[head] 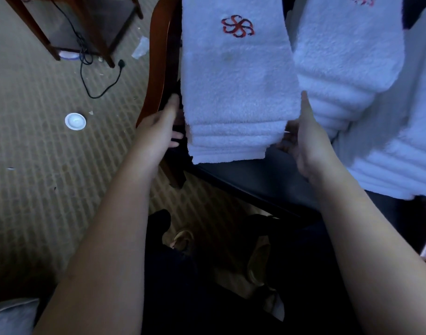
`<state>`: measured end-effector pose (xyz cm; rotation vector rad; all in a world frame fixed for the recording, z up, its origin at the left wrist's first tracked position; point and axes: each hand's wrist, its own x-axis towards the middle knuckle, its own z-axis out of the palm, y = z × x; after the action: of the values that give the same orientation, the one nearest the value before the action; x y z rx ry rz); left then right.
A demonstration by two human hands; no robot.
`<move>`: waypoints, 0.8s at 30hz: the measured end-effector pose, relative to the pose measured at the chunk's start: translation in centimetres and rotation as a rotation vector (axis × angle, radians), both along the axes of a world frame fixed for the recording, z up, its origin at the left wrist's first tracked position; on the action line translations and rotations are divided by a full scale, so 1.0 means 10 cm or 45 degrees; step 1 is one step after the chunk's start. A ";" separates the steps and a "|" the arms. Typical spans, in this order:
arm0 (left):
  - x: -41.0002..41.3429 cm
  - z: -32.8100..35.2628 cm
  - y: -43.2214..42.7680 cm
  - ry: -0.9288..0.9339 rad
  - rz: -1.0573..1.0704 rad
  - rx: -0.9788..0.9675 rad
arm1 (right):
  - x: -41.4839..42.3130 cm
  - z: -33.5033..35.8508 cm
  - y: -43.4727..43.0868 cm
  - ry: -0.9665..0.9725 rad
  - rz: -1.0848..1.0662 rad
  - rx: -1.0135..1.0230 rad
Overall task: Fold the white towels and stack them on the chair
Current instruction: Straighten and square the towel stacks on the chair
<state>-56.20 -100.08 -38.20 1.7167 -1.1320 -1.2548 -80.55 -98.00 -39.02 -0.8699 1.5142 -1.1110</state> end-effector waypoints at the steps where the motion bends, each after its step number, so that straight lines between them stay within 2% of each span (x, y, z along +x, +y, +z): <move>1: 0.00 0.04 -0.06 0.047 -0.025 0.050 | -0.01 0.05 -0.02 -0.036 0.041 0.003; 4: -0.02 0.21 -0.20 0.115 -0.167 0.157 | -0.07 0.24 -0.12 -0.115 0.176 0.030; 10: -0.06 0.51 -0.38 0.108 -0.347 0.313 | -0.15 0.54 -0.34 0.025 0.509 0.122; 16: -0.02 0.50 -0.41 0.201 -0.333 0.357 | -0.11 0.62 -0.35 0.143 0.471 0.153; 24: 0.05 0.57 -0.49 0.261 -0.342 0.284 | -0.01 0.74 -0.44 0.026 0.394 0.087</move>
<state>-55.69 -105.01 -32.45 1.5827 -1.1622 -1.7373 -80.67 -102.41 -31.64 -1.0309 1.3696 -0.8223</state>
